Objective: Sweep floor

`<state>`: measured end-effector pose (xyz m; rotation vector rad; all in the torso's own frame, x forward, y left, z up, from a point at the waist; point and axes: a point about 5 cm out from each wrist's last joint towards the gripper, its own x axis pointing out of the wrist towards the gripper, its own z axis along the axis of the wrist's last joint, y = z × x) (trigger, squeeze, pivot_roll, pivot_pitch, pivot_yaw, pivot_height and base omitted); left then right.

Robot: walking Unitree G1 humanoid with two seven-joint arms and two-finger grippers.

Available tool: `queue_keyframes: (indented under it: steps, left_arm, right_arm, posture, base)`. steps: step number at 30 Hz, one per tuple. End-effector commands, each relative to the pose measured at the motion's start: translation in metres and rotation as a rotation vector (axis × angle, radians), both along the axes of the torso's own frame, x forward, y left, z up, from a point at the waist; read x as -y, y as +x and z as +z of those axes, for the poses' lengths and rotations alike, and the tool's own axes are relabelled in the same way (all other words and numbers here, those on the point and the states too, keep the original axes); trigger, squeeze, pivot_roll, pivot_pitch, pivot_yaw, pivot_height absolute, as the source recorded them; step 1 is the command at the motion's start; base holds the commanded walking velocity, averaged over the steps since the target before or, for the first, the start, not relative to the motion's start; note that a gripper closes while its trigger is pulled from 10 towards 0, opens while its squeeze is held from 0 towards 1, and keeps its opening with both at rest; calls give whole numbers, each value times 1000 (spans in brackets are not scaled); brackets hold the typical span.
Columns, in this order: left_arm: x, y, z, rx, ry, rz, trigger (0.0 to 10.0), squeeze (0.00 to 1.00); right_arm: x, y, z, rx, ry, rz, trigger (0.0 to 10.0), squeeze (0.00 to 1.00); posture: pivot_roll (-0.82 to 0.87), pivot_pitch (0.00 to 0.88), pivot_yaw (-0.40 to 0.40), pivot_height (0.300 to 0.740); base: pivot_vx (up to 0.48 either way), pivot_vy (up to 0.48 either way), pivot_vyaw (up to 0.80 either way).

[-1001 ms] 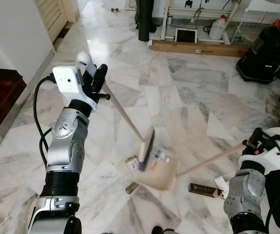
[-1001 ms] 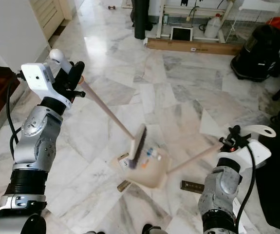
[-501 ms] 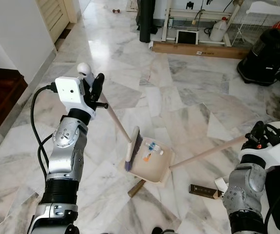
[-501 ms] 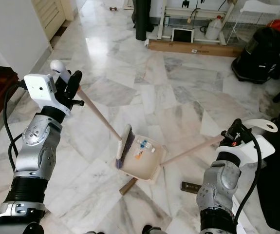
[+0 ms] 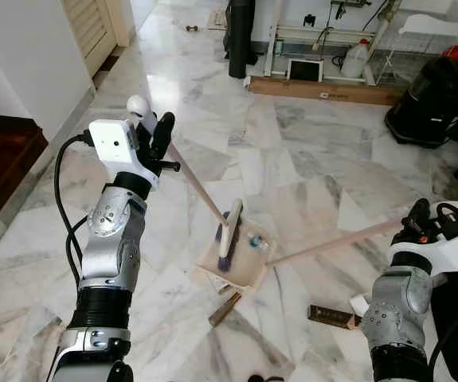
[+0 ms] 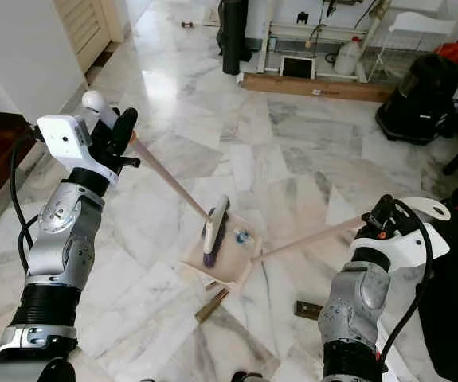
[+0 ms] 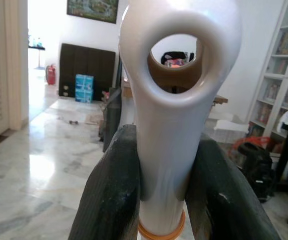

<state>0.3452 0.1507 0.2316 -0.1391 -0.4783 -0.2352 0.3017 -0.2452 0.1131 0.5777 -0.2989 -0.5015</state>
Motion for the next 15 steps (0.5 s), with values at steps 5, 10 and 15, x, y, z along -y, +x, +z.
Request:
queue_keyframes:
  steps: [5,10,15]
  left_arm:
    - [-3,-3,20,122,126,89,10000,0]
    - [-10,-6,32,199,193,206,10000,0]
    - [-7,-5,24,182,237,188,10000,0]
  right_arm:
    - [0,2,27,109,-55,6,10000,0]
    - [-5,1,29,93,-123,20,10000,0]
    - [-4,0,31,92,-140,17,10000,0]
  posture:
    - [97,52,-33,740]
    - [97,53,-38,740]
    - [96,52,-40,740]
  base:
    - [0,0,0]
    - [0,0,0]
    - [0,0,0]
